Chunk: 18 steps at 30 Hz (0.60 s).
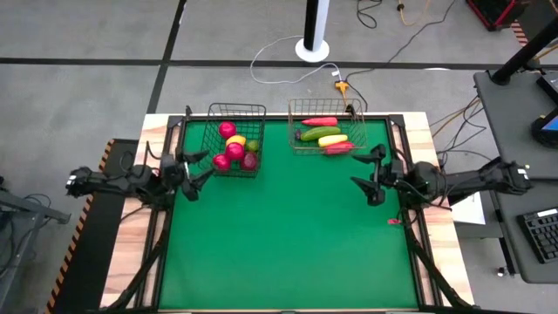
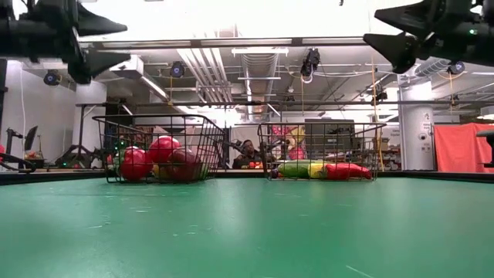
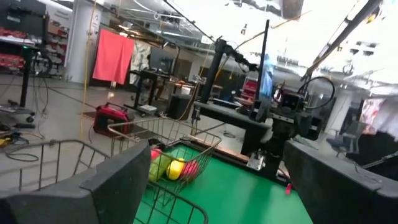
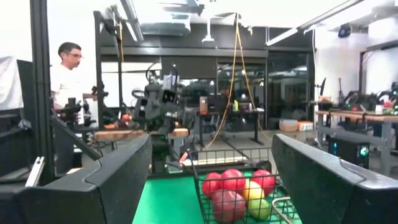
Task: Sort produce into baskets
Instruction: Return to Home Position
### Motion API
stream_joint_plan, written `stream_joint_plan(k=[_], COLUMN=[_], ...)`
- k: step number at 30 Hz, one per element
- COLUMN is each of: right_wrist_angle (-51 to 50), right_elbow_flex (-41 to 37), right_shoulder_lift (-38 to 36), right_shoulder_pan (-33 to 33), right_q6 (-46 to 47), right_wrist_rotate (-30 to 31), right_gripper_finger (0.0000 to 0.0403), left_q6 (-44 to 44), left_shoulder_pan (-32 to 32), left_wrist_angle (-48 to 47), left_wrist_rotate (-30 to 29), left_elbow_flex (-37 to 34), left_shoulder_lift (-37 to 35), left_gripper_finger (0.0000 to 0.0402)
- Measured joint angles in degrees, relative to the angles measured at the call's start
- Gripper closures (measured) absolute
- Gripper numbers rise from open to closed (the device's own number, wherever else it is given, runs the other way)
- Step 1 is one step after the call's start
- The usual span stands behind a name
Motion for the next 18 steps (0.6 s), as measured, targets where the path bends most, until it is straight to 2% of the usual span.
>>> stream_joint_plan(k=[4, 8, 11, 14, 18], right_wrist_angle=[-0.26, -1.42, -1.84, -2.09, -2.15], right_elbow_flex=[-1.55, -1.57, -1.59, -1.59, -1.62], right_shoulder_lift=[-2.75, -3.69, -3.70, -3.43, -3.48], right_shoulder_pan=[0.00, 0.00, -0.02, 0.04, 0.17], right_q6=[-1.16, -2.56, -3.75, -3.93, -7.84], right_wrist_rotate=[-0.05, -0.11, -0.11, -0.77, -3.60], right_gripper_finger=[0.0081, 0.0081, 0.0081, 0.0081, 0.0081], left_q6=[-0.53, -0.16, -0.69, -4.92, -5.08], left_shoulder_pan=[0.00, 0.11, 0.11, 0.11, 0.11], left_wrist_angle=[3.77, -2.13, -2.24, -2.44, -2.45], left_wrist_rotate=[-0.11, -1.73, -4.73, -5.02, -5.01], left_elbow_flex=[-5.95, -5.58, -5.59, -5.59, -5.59], left_shoulder_lift=[-3.81, -5.29, -4.50, -3.74, -2.85], left_gripper_finger=[0.0054, 0.0054, 0.0054, 0.0054, 0.0054])
